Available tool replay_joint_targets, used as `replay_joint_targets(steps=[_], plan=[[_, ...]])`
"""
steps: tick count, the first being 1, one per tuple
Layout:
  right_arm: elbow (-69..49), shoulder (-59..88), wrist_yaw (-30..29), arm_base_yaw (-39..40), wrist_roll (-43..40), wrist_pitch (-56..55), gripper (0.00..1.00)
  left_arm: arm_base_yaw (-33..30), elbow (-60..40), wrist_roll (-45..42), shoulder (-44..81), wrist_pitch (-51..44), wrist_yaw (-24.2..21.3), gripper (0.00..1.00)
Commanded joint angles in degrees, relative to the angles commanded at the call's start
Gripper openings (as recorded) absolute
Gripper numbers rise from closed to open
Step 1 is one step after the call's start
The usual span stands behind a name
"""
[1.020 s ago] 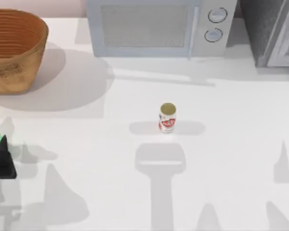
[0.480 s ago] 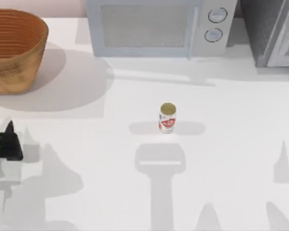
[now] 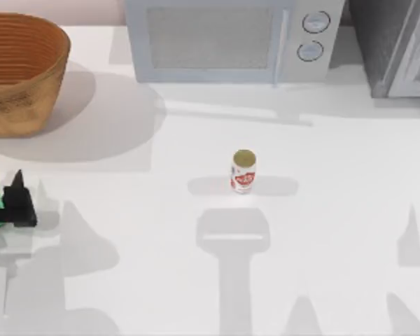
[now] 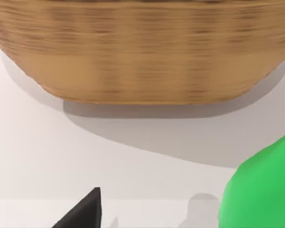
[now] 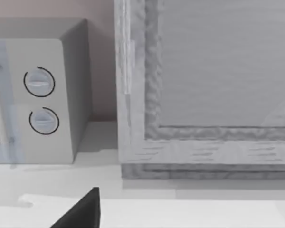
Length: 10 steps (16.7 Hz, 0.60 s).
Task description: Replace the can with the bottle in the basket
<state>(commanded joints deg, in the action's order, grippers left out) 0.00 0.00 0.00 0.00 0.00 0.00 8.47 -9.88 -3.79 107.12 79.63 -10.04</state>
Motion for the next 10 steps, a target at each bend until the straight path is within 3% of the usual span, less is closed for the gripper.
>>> replay_joint_targets(steps=[10], plan=[[0.0,0.0,0.0,0.0,0.0,0.0,1.0,0.0,0.0,0.0,0.0,0.0,0.0,0.17]])
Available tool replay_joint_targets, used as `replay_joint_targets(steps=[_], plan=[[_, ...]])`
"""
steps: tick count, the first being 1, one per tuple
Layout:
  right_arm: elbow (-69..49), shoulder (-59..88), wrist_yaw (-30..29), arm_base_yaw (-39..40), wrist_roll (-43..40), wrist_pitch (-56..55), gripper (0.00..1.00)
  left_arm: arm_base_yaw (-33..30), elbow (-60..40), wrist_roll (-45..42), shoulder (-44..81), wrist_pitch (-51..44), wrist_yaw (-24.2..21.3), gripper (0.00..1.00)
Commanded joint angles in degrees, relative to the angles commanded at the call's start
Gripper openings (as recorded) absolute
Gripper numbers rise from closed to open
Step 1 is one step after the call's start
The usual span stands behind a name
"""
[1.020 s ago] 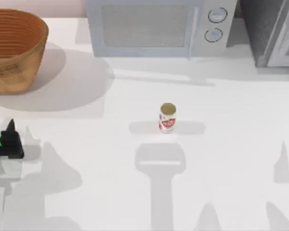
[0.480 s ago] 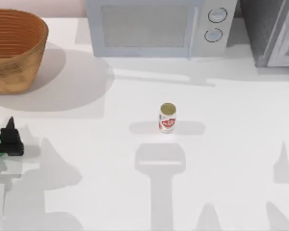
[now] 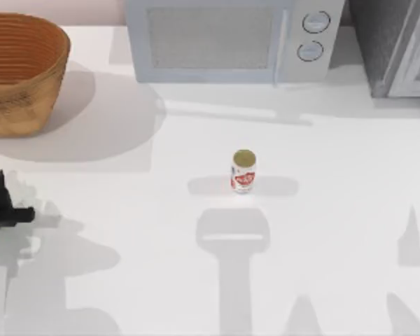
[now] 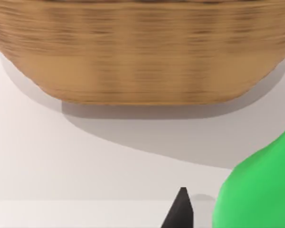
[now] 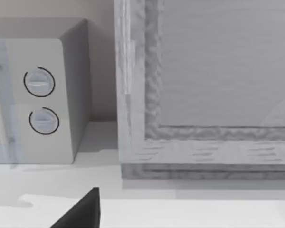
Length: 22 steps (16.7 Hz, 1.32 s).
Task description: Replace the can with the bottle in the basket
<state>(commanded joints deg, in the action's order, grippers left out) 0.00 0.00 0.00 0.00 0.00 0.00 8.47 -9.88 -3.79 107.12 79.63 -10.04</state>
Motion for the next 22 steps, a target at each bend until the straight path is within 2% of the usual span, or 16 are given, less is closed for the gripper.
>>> replay_joint_targets(steps=[2,3,13,17,22], plan=[[0.0,0.0,0.0,0.0,0.0,0.0,1.0,0.0,0.0,0.0,0.0,0.0,0.0,0.02],[0.0,0.0,0.0,0.0,0.0,0.0,1.0,0.0,0.0,0.0,0.0,0.0,0.0,0.0],[0.0,0.0,0.0,0.0,0.0,0.0,1.0,0.7,-0.1,0.0,-0.3,-0.3,-0.3,0.0],[0.0,0.0,0.0,0.0,0.0,0.0,1.0,8.2,-3.7,0.3,-4.3,-5.5,-3.3,0.0],[0.0,0.0,0.0,0.0,0.0,0.0,1.0,18.9,-15.9,0.4,-13.5,-24.3,-7.6,0.0]])
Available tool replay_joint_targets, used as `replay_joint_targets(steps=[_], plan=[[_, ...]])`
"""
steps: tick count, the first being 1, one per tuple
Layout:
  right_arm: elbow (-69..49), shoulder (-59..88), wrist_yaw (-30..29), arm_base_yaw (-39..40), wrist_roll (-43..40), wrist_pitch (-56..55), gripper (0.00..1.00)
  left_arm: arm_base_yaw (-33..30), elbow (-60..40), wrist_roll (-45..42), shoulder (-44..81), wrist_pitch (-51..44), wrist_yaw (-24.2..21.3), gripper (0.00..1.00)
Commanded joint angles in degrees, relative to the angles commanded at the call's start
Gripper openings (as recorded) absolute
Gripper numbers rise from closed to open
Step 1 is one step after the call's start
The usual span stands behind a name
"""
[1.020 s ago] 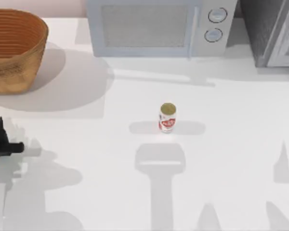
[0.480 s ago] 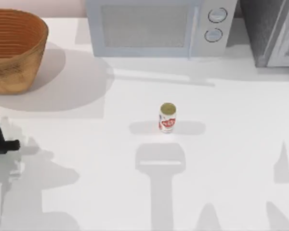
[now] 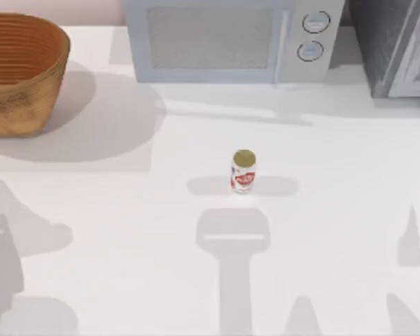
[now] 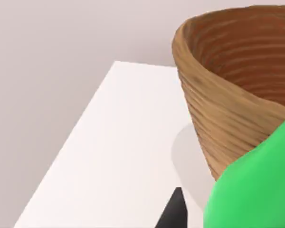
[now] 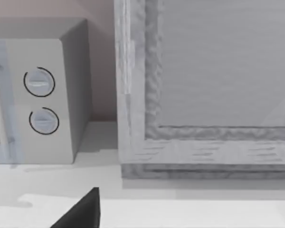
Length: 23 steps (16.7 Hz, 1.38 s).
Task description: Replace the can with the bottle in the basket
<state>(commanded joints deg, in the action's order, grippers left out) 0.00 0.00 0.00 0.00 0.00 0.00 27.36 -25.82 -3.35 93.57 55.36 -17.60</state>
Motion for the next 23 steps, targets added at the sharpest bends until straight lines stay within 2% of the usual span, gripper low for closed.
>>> replay_joint_targets(steps=[2,5,9,12,15,23], plan=[[0.0,0.0,0.0,0.0,0.0,0.0,1.0,1.1,-7.6,-0.1,-2.9,-10.0,-0.7,0.0],[0.0,0.0,0.0,0.0,0.0,0.0,1.0,-1.1,-20.1,-0.4,-5.4,-25.3,-0.1,0.0],[0.0,0.0,0.0,0.0,0.0,0.0,1.0,-9.0,-35.0,-0.7,-5.8,-43.5,2.9,0.0],[0.0,0.0,0.0,0.0,0.0,0.0,1.0,-15.1,-42.4,-0.8,-5.5,-52.5,5.9,0.0],[0.0,0.0,0.0,0.0,0.0,0.0,1.0,-18.4,-45.5,-0.8,-5.4,-56.1,7.5,0.0],[0.0,0.0,0.0,0.0,0.0,0.0,1.0,-18.6,-46.2,-0.8,-1.5,-52.7,7.8,0.0]])
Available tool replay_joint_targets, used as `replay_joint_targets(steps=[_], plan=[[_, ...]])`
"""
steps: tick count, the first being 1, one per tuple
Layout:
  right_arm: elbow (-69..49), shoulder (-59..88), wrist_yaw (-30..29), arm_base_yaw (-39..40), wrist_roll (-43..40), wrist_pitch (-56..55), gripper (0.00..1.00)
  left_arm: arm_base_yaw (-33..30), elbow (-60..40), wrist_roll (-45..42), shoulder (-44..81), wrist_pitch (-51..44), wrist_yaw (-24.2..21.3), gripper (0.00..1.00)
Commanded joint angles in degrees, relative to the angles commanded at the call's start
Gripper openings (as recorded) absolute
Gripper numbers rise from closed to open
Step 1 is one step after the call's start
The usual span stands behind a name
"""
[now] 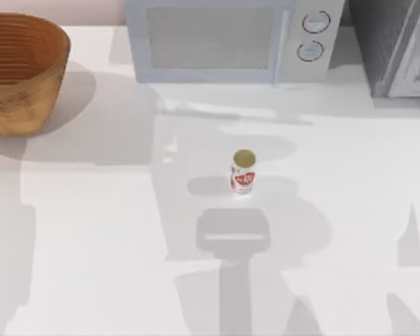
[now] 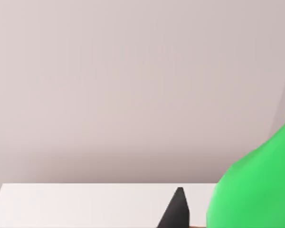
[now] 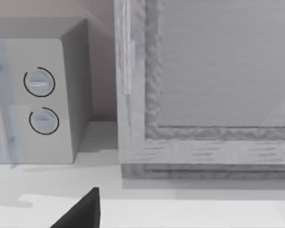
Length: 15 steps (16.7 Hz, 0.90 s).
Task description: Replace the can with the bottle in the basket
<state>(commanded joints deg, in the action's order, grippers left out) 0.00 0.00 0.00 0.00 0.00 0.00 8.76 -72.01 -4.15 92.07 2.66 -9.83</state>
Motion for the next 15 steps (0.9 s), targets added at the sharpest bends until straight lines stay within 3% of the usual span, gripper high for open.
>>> replay_joint_targets(steps=[10,15], plan=[[0.0,0.0,0.0,0.0,0.0,0.0,1.0,-1.0,-1.1,0.3,7.4,6.2,0.7,0.0],[0.0,0.0,0.0,0.0,0.0,0.0,1.0,-1.0,-1.1,0.3,7.4,6.2,0.7,0.38]])
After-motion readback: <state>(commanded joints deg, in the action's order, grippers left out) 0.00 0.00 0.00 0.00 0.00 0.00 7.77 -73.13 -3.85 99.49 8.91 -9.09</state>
